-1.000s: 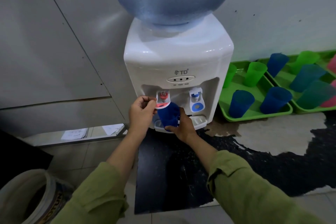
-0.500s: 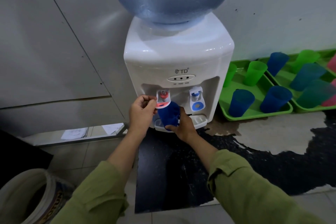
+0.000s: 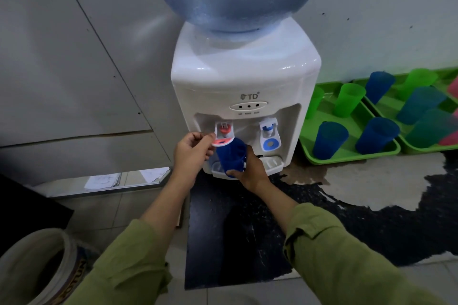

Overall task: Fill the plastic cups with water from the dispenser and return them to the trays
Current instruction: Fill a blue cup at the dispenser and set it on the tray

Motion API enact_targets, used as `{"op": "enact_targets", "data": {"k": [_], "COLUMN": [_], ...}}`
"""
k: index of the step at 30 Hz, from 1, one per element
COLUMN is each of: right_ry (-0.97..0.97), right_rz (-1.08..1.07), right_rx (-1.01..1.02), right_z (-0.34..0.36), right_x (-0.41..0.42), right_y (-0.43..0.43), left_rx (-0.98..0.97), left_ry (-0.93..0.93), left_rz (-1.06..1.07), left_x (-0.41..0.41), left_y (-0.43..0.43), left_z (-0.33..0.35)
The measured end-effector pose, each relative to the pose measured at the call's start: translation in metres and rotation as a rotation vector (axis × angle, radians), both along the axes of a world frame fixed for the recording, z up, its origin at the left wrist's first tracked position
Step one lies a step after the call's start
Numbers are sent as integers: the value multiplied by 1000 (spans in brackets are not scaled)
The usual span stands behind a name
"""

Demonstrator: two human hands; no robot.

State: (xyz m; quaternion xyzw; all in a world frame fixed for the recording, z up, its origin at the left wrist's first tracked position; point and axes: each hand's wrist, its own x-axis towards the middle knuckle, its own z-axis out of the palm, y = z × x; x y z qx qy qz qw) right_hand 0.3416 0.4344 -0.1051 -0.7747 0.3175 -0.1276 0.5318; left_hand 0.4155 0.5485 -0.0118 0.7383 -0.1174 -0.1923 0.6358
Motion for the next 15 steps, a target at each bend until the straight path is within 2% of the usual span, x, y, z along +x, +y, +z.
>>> {"op": "enact_targets", "data": {"k": [4,15], "right_ry": [10,19], "right_rz": [3,7], "right_rx": [-15,-44], "right_z": [0,-9], "right_x": [0,4], "right_y": [0,-1], "left_rx": [46,75], "left_ry": [68,99], "left_rz": [-37,-82], "left_x": [2,4], "left_y": [2,0], "left_z": [1,4]}}
